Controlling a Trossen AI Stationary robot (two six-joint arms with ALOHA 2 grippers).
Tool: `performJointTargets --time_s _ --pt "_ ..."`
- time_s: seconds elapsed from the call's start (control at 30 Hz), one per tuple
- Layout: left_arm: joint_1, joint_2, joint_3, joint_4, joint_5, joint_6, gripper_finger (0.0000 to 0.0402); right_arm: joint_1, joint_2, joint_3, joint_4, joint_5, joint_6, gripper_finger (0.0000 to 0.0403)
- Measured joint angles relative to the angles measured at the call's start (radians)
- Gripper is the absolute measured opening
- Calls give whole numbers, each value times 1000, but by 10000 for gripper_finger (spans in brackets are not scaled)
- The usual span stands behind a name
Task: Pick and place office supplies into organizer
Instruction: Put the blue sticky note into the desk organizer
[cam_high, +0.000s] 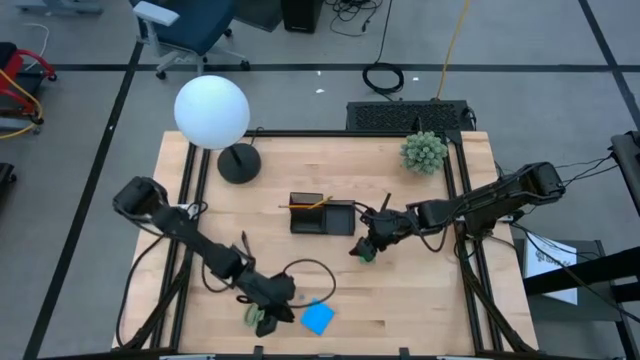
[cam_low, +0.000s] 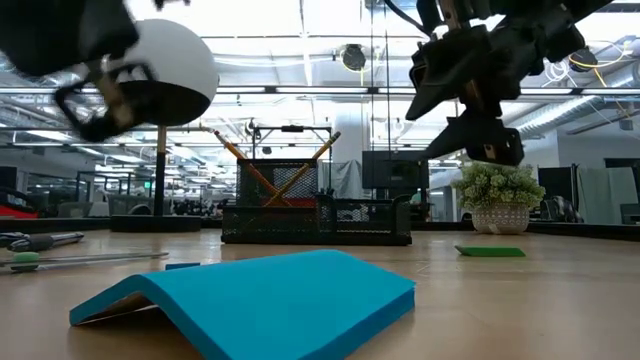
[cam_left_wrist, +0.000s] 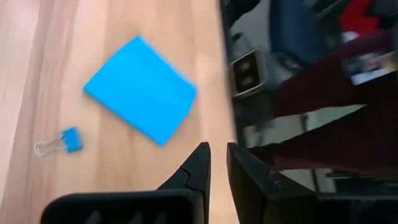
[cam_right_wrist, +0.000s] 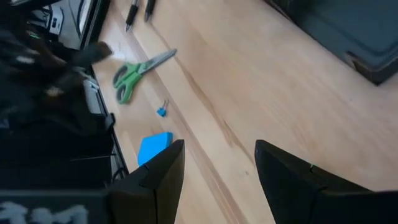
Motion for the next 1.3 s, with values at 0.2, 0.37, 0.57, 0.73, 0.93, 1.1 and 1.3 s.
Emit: performJointTargets --time_s 0.2,0.37,0.57,0.73,0.93,1.1,1.3 --pt "-4 84 0 10 -46 -19 47 -1 0 0 -2 -2 -15 185" --pt "-2 124 0 45 -40 12 47 -1 0 0 -1 -1 -8 185" --pt "-29 196 101 60 25 87 47 -1 0 0 -4 1 -12 185" --pt "-43 277 246 -66 4 161 47 -1 0 0 -4 4 -12 185" --pt "-27 355 346 -143 16 222 47 -1 0 0 -4 25 -6 185" --pt "-24 357 347 -185 11 238 47 -1 0 0 -4 24 -8 185" --pt "-9 356 347 -230 -56 255 46 0 0 1 0 24 -6 185"
